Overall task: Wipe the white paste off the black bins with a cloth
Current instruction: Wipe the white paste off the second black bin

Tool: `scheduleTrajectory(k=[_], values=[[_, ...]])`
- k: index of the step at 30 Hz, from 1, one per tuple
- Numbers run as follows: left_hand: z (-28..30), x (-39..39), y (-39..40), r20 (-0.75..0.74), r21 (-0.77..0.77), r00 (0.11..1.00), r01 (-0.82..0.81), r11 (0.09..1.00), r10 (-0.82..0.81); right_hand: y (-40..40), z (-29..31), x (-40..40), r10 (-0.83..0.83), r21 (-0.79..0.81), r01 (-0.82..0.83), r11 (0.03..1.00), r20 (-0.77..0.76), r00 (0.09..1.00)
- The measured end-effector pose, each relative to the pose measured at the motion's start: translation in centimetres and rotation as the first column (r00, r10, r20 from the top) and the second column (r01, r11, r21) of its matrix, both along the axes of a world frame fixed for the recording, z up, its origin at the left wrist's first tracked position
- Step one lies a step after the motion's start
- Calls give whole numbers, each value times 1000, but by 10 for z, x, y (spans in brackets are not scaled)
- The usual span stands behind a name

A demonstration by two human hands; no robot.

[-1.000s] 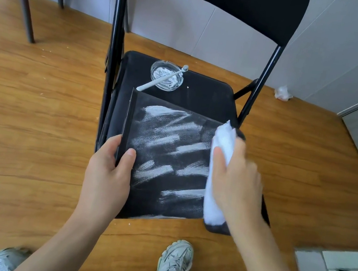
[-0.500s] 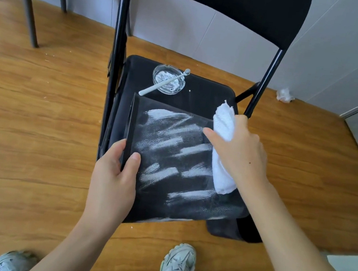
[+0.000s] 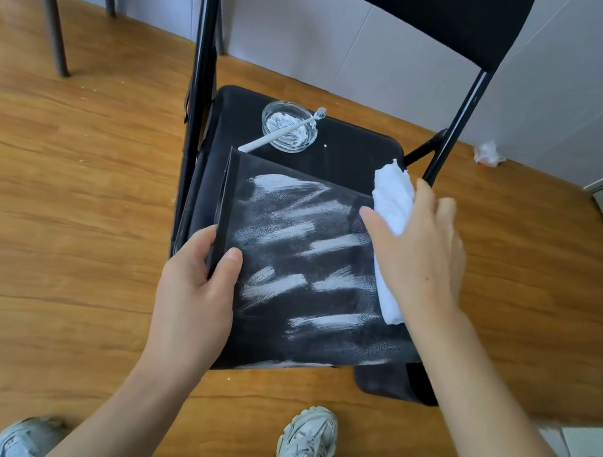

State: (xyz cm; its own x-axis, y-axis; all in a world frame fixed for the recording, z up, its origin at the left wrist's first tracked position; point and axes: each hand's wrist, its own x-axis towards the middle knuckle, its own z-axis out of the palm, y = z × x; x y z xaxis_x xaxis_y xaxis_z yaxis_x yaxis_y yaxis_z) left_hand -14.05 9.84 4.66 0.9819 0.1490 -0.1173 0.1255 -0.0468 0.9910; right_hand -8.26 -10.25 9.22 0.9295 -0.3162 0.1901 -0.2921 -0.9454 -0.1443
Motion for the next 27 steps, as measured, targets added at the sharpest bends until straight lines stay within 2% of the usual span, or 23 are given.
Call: scheduleTrajectory(k=[2, 6, 11, 16, 21, 23, 27], values=[[2, -2, -1, -2, -20, 1000, 5, 1000, -5, -1, -1, -5, 24, 3, -24, 1000, 117, 993], [3, -1, -2, -20, -31, 1000, -8, 999, 8, -2, -2, -3, 134, -132, -122, 984, 79, 988], [-2, 0, -1, 6, -19, 1000, -19, 1000, 19, 0, 1, -8, 153, -33, -151, 988, 75, 985], [-3, -3, 1, -13, -23, 1000, 22, 999, -22, 19, -5, -54, 342, -19, -342, 940, 50, 938], [-2, -4, 0, -26, -46, 1000, 2, 999, -3, -2, -4, 6, 152, 12, -153, 988, 54, 987], [-2, -1, -1, -34, -29, 999, -13, 999, 12, 6, -5, 4, 136, 10, -137, 991, 77, 988], [-6, 0, 2, -45, -22, 999, -2, 1000, 1, 28, -8, -55, 368, -7, -368, 930, 10, 930]])
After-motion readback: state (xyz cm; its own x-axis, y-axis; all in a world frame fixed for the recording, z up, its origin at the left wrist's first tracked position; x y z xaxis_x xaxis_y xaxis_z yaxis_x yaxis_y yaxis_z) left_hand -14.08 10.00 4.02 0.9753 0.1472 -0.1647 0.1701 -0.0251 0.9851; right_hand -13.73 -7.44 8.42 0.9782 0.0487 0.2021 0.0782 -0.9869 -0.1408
